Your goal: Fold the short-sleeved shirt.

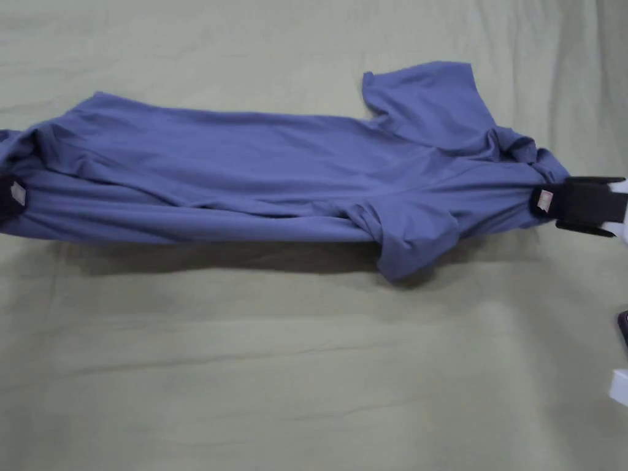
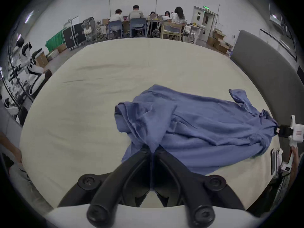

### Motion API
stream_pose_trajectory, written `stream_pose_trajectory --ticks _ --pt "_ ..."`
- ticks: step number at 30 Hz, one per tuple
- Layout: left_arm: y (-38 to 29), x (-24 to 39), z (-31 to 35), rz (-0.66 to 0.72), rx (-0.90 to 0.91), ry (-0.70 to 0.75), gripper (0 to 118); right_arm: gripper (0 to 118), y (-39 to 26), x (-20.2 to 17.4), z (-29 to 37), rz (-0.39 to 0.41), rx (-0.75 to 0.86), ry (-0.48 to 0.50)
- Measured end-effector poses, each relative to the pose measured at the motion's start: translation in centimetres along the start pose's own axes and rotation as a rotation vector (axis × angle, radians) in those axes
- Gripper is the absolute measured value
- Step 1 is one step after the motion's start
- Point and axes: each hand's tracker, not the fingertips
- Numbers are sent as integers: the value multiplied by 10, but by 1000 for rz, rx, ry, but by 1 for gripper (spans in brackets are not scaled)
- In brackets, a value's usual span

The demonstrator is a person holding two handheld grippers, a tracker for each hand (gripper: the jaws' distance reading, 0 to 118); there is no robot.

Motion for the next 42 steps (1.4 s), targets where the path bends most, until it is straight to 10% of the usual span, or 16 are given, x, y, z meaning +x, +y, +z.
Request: stream_pose_trajectory --ticks 12,14,15,16,23,25,26,27,28,37,38,39,42 --pt "-121 7 -2 116 -225 6 1 12 -99 14 -1 -37 -190 -42" --pt "-120 -1 -4 210 -224 -15 24 40 -97 13 -4 -26 -172 -47" --pt "-119 -4 -2 239 -216 -5 71 90 -95 10 -4 -28 -171 -77" --pt "-118 -5 1 230 -202 14 93 105 -93 9 -4 -23 -185 -114" --pt "-102 -3 85 143 -34 61 93 107 -73 -19 58 -35 -64 -16" --pt "-97 4 126 102 75 -13 89 92 -67 -41 90 65 47 -27" --pt "-95 11 149 77 106 -58 73 59 -65 -52 106 106 101 -21" --pt "-91 16 164 87 128 -41 26 4 -64 -62 117 122 143 -37" --pt "-89 20 174 91 174 -12 0 2 -66 -68 125 127 196 -87" --pt "-14 25 122 79 217 -35 3 2 -44 -88 129 141 210 24" --pt "5 20 95 95 198 -48 26 2 -40 -87 126 143 210 26" --pt "20 16 68 128 146 -69 79 2 -36 -87 124 144 212 29" --pt "61 6 -29 176 -5 -100 91 2 -23 -85 111 147 206 25"
